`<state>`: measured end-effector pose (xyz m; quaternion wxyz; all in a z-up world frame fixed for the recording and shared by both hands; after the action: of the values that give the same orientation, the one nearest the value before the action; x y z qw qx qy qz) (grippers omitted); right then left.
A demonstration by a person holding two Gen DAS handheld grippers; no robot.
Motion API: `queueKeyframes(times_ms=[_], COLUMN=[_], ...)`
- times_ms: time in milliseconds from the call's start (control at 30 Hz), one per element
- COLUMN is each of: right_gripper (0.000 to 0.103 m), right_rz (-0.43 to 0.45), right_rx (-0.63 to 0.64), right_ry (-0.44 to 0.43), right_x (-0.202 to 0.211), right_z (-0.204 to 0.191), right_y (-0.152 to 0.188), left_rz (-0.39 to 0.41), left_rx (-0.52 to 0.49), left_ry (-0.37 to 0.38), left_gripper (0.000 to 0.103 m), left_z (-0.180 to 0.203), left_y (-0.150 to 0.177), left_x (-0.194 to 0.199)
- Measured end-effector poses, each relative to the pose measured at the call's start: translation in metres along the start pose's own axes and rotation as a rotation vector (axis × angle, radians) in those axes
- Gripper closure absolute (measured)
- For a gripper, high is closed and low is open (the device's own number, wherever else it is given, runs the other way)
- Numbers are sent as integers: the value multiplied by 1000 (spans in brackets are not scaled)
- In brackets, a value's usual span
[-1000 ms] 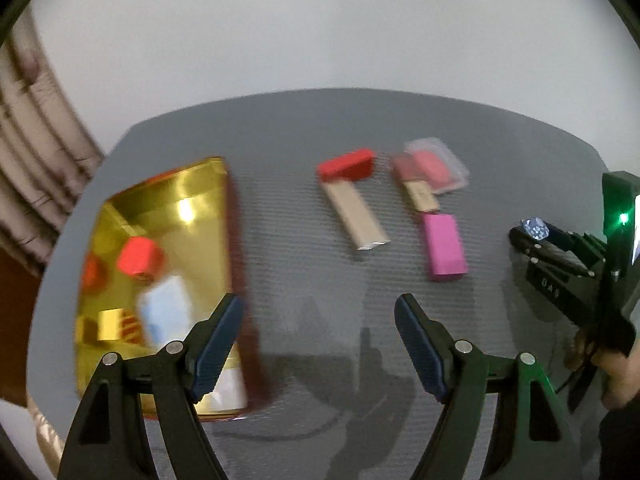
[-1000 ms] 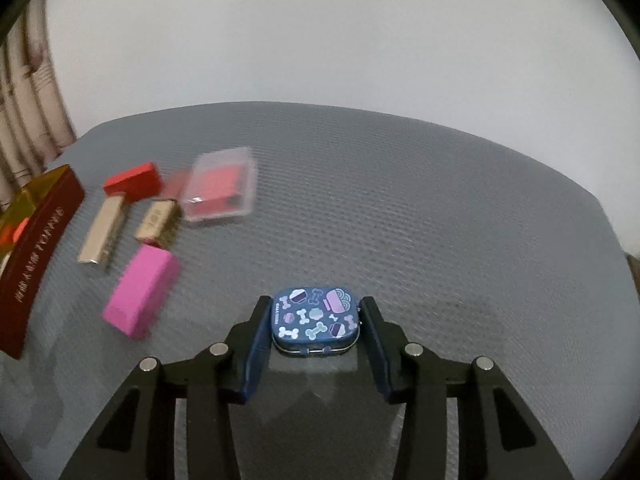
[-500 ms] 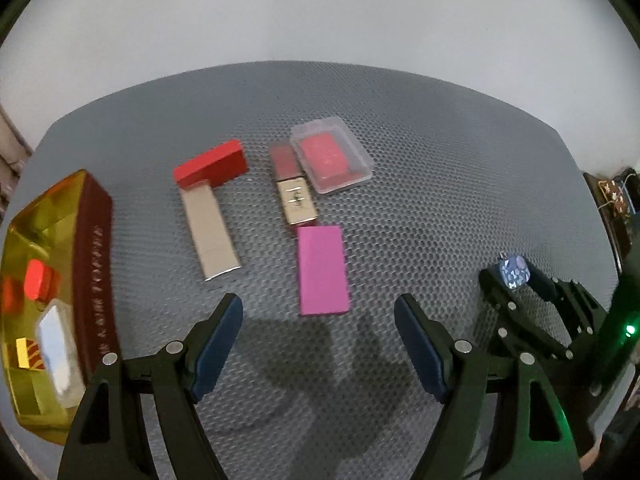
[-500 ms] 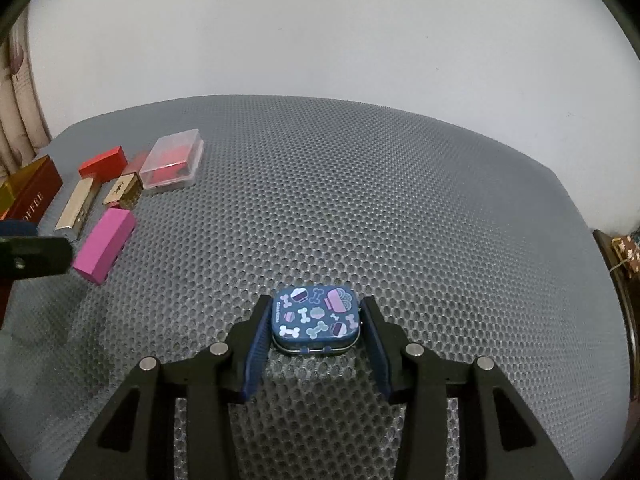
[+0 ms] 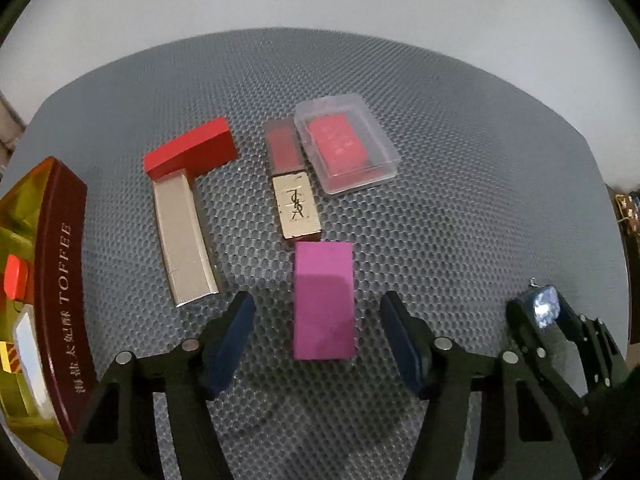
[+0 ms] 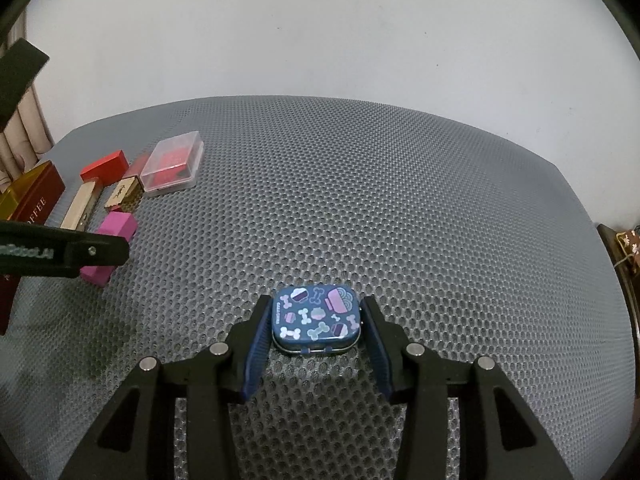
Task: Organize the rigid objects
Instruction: 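Grasp the pink block with the left gripper while the right gripper holds the mint tin, then carry the pink block into the gold tin and open the left gripper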
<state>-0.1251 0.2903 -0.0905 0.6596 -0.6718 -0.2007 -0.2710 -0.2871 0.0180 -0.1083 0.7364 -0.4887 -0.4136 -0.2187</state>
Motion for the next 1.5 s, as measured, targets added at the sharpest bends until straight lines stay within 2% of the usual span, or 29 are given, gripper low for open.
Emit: queueKeyframes(times_ms=[167,233,300,467,867,1200,1400,1500], right_gripper=[58,58,58,58,58,58,58,58], right_rz=[0,0,0,0,1,1,1,1], right_rx=[-1,-1,-2,-4,-7,-8,-10,-10], right_ry=[1,2,1,2,6,8,9,10], right_x=[1,0,-1,-3,-2,-4,-3,-4], right_z=[5,11,9,4,21,18,23,20], right_y=[1,-1,0,0,4,4,4,4], left_rz=[-3,2,-4,-29,9,21,37,56], left_rx=[0,-18,-30,-14,-72,-37,-9,20], left_ry=[-29,-27,-37,-35,-41,-31,-56,-82], left_gripper=[55,69,76,76,76,76,76,76], left_z=[-1,1,2,2,17,-9,-20,-37], left_y=[2,2,1,4,14,12,17,6], left_x=[-3,-2,-1,3,42,70,80,78])
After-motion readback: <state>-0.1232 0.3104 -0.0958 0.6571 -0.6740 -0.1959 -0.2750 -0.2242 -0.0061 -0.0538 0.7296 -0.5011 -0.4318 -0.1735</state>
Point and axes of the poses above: each gripper's, at about its wrist camera, not at the fingertips, and x roughly against the way its jaws point, z to its right, y to its underside, the point moved 3 cm from there along -x, roughly the way its jaws point, and after that the axes turned 12 degrees about z, right-handed, at the moved point
